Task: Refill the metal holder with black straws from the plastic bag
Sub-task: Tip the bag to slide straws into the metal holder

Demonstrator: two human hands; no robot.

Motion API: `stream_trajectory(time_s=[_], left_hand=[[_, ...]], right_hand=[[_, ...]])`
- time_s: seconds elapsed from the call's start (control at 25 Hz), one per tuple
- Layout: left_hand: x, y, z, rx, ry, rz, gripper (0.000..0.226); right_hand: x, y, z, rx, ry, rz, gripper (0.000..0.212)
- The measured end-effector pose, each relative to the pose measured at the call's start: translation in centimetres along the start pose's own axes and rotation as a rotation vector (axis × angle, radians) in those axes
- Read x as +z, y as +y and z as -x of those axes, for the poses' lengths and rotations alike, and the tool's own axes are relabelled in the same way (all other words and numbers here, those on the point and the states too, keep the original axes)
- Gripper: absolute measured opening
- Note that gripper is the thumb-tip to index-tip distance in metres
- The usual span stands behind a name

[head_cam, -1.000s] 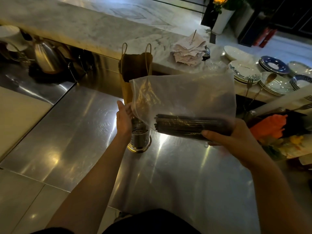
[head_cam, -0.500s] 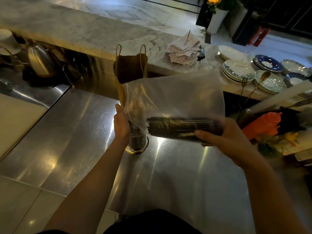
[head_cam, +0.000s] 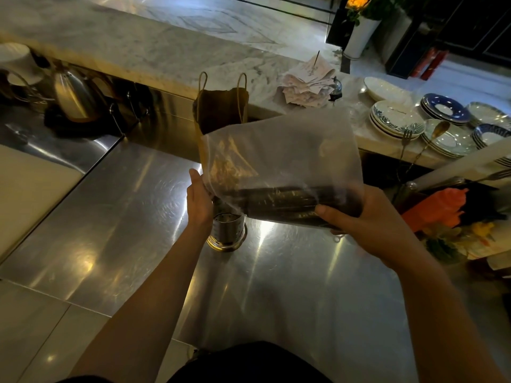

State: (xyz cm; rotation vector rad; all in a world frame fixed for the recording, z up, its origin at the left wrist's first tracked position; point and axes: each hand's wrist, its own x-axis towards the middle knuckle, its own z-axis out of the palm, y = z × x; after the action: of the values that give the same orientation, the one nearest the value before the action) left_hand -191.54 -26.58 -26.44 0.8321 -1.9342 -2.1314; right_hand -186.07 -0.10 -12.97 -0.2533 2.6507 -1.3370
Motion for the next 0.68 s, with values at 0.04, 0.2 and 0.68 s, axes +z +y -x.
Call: stream_trajectory(time_s=[0.04, 0.2, 0.68], left_hand=[[0.0, 0.0, 0.0, -0.018, -0.006, -0.007, 0.065], [-0.1, -0.2, -0.1, -0.089, -0.038, -0.046, 0.096], [-0.2, 0.1, 0.4, -0.066, -0.011, -0.064, 0.091]], right_hand=[[0.1, -0.1, -0.1, 0.002, -0.004, 0.003, 0.038], [0.3, -0.5, -0.2, 0.007, -0.001, 0.020, 0.035], [-0.1, -1.3, -0.5, 0.005, -0.011, 0.009, 0.033]])
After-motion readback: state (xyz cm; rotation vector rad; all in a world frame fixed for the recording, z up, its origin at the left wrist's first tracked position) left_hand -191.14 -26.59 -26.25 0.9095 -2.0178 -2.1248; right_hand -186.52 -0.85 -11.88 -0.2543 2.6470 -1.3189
